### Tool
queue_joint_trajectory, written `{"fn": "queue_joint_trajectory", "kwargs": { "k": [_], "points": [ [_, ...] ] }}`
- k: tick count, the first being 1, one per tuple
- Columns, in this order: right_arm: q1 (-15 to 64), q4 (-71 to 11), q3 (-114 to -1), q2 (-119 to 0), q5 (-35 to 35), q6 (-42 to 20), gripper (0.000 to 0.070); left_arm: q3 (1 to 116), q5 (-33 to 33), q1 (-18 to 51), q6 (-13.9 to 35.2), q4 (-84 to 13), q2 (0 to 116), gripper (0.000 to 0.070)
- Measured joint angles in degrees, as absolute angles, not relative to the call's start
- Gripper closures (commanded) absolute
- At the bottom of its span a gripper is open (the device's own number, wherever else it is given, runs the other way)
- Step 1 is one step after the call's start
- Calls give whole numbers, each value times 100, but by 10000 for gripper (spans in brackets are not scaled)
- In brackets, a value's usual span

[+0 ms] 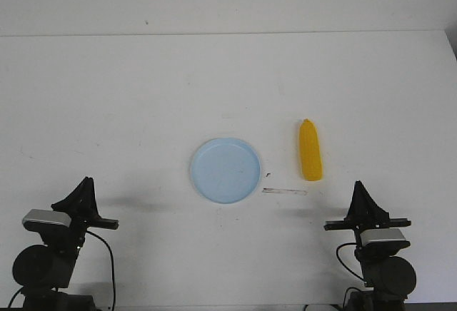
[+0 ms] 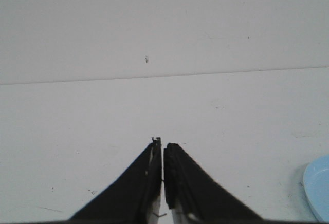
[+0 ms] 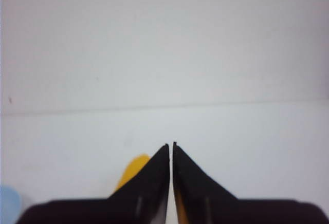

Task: Place corn on plate with both arms

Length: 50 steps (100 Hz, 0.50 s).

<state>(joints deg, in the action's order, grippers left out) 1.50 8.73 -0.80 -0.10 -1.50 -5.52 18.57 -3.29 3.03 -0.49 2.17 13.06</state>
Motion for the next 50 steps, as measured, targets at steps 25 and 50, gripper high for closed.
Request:
{"fn": "queue_joint_trajectory", "kwargs": {
  "k": [25, 50],
  "points": [
    [150, 1061, -460, -357, -152, -567, 693, 1857, -329, 303, -49, 217, 1306, 699],
    [226, 1009, -1118, -1754, -305, -517, 693, 1857, -329, 303, -49, 217, 1306, 699]
  ]
}}
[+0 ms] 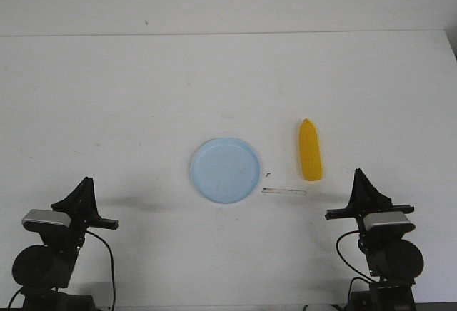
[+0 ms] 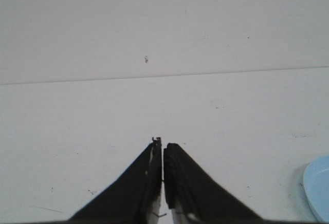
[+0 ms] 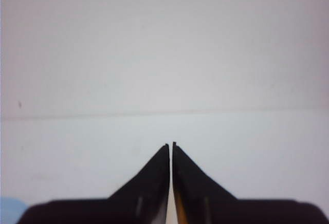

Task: Place corn on plate with both arms
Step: 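Reach the right gripper to the yellow corn and grasp it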

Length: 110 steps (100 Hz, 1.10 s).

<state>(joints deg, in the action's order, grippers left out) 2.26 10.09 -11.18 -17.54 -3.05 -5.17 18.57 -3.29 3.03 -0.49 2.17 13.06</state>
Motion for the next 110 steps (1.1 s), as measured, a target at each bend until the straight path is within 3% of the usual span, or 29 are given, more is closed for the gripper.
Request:
{"fn": "queue_joint_trajectory", "kwargs": {
  "k": [52, 73, 98, 103, 110],
  "points": [
    [582, -405, -3826, -6005, -137, -668, 694, 1857, -329, 303, -51, 217, 1306, 699],
    [784, -2053, -5389, -7393, 80, -1251, 694, 1857, -329, 303, -49, 217, 1306, 699],
    [941, -4202, -7255, -8665, 134, -1426, 683, 1857, -329, 303, -49, 217, 1306, 699],
    [989, -4550, -7550, -8897, 141, -1441, 612, 1857, -329, 303, -49, 217, 1306, 699],
    [1072, -4932, -7870, -9174, 145, -1441, 394, 1857, -329, 303, -49, 217, 1306, 699]
  ]
}}
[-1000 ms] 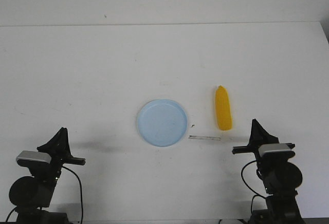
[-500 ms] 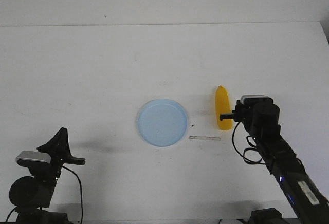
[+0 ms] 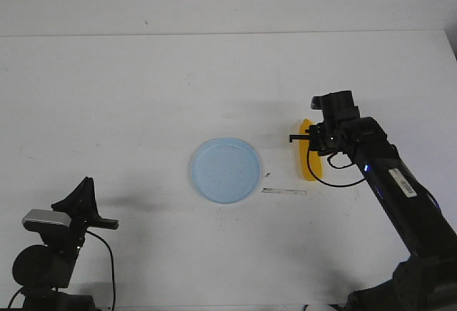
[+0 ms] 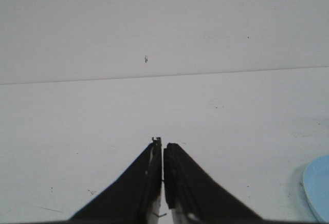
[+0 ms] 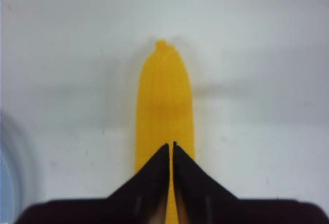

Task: Place corn on plate with both arms
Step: 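Reach the right gripper to the yellow corn and grasp it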

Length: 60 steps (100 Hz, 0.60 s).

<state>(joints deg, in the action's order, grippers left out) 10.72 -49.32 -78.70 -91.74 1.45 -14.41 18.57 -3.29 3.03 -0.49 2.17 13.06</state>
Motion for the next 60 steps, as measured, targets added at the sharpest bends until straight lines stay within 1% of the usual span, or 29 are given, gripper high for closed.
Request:
{"fn": "queue_joint_trajectory", "kwargs": {
  "k": [3, 5, 8, 20, 22, 31, 33, 42, 60],
  "points": [
    [1107, -5035, -7975, -9282, 148, -1441, 295, 1857, -329, 303, -49, 217, 1306, 699],
    [1127, -5057, -8016, -9343, 145, -1441, 243, 1857, -329, 303, -49, 217, 1306, 699],
    [1138, -5043, -8036, -9415, 145, -1444, 194, 1857, -329, 303, -49, 217, 1306, 699],
    [1168, -5120, -8036, -9631, 137, -1448, 174, 1857, -329, 303, -51, 217, 1306, 699],
    [1166, -5124, -8036, -9653, 139, -1448, 162, 1857, -329, 303, -49, 217, 1306, 699],
    [1160, -5135, -8036, -9712, 176, -1450, 67, 1857, -329, 303, -49, 217, 1306, 699],
    [1160, -5129, -8036, -9723, 183, -1450, 61, 1857, -329, 303, -49, 217, 1306, 699],
    [1149, -5098, -8036, -9736, 314, -1450, 62, 1857, -329, 303, -51, 217, 1306, 699],
    [1151, -4939, -8036, -9802, 307, -1446, 65, 1857, -329, 303, -49, 217, 1306, 699]
  ]
}}
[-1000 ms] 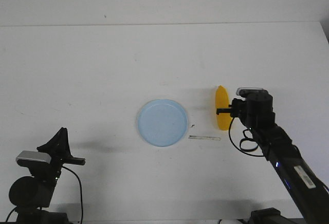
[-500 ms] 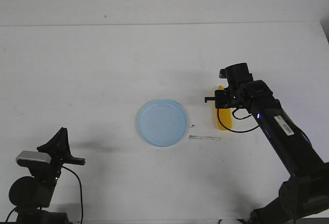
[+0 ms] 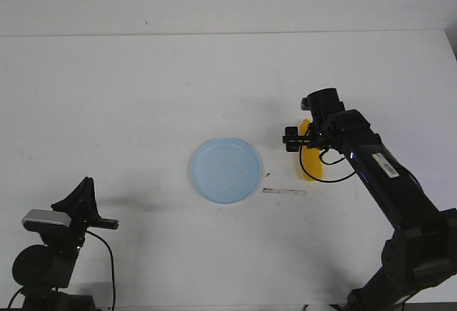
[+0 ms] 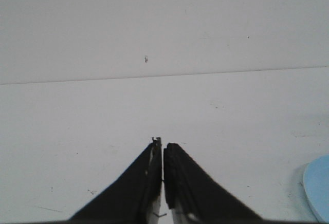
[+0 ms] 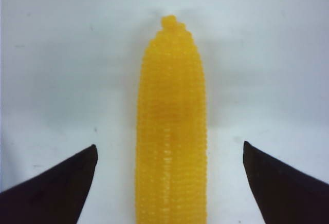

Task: Place corn on plate with both arms
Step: 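Reach the right gripper to the yellow corn and grasp it, then carry the corn with the right gripper and lay it on the plate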

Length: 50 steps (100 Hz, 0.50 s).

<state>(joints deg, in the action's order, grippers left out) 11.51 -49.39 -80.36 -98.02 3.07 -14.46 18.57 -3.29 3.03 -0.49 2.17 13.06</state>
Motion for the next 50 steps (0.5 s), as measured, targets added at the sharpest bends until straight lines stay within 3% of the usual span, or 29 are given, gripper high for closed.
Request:
{"fn": "queue_joint_trajectory", "kwargs": {
  "k": [22, 28, 37, 50],
  "points": [
    [1151, -4941, -8036, -10206, 303, -1446, 73, 1857, -329, 303, -49, 217, 1306, 699],
    [1151, -4941, -8036, -10313, 303, -1446, 118, 1857, -329, 303, -49, 215, 1306, 699],
    [1151, -4941, -8036, -10409, 292, -1446, 252, 1857, -329, 303, -49, 217, 1306, 699],
    [1151, -4943, -8036, -10473, 252, -1446, 304, 1857, -329, 303, -49, 217, 1306, 699]
  ]
}}
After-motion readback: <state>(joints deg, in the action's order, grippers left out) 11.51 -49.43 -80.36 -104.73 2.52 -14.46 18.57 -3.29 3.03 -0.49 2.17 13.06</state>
